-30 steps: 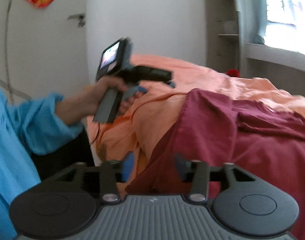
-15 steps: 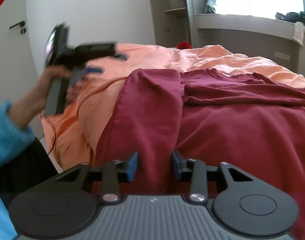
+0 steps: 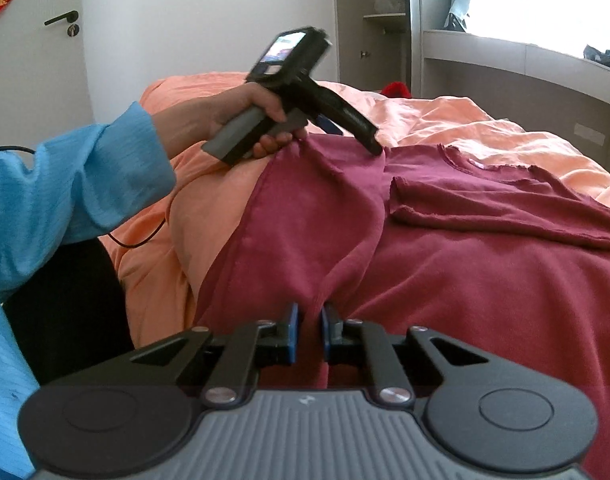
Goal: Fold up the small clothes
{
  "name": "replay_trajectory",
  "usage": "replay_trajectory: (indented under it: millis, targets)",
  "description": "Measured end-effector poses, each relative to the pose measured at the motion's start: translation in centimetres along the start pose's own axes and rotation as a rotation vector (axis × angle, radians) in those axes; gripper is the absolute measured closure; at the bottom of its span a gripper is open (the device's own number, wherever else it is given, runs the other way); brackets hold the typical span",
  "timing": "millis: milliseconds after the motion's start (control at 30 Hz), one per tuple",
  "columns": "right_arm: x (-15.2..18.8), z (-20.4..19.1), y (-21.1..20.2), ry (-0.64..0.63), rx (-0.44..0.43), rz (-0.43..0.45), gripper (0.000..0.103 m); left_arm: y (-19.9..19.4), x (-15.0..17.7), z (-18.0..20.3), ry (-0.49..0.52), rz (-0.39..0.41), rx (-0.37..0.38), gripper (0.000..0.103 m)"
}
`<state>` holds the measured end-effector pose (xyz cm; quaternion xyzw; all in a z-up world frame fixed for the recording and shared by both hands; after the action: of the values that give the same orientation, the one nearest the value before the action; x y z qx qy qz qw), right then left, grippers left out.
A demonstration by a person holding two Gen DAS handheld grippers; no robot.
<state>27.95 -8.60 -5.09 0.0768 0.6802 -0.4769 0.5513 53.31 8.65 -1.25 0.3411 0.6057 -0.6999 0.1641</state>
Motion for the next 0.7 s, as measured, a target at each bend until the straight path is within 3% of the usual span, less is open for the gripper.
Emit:
replay_trajectory:
  millis: [33, 167, 333, 433, 533, 667, 700]
  targets:
    - [0.0, 0.0, 0.1, 0.0, -0.001, -0.001, 0.09, 0.4, 0.1, -0.2, -0.013, -0.021, 0.01, 0.084]
    - [-0.2, 0.1, 0.2, -0.011, -0.006, -0.005, 0.099, -0.8, 0.2, -1.8, -0.126, 0.042, 0.071, 0.093]
    - [-2.3, 0.4, -1.0, -0.1, -0.004, 0.01, 0.1, -4.5, 0.2, -6.3, -0.364, 0.238, 0.158, 0.095]
    - [-5.1, 2.2, -1.8, -0.175, 0.024, 0.036, 0.1, -5.3, 0.7, -7.7, -0.416, 0.305, 0.161, 0.094]
    - [-8.1, 6.2, -1.5, -0.243, 0.081, 0.015, 0.1, -4.2, 0.9, -7.8, -0.467, 0.287, 0.163, 0.094]
    - [-10.4, 12.5, 0.0, -0.215, 0.102, -0.062, 0.1, -2.8, 1.0, -7.9, -0.518, 0.241, 0.162, 0.091]
    - [-10.4, 13.5, 0.5, -0.191, 0.091, -0.082, 0.1, -2.6, 1.0, -8.1, -0.527, 0.232, 0.161, 0.085]
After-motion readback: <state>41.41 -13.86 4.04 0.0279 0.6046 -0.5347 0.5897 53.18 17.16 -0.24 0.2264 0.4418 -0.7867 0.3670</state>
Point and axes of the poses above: each gripper's, at about its wrist camera, not at the fingertips, and y roughly the way its jaws point, z to its right, x to its underside, the point moved 6 cm from there along y, roughly the way its jaws point, and after that the axes turned 7 degrees about -y, right-handed, at the moved point
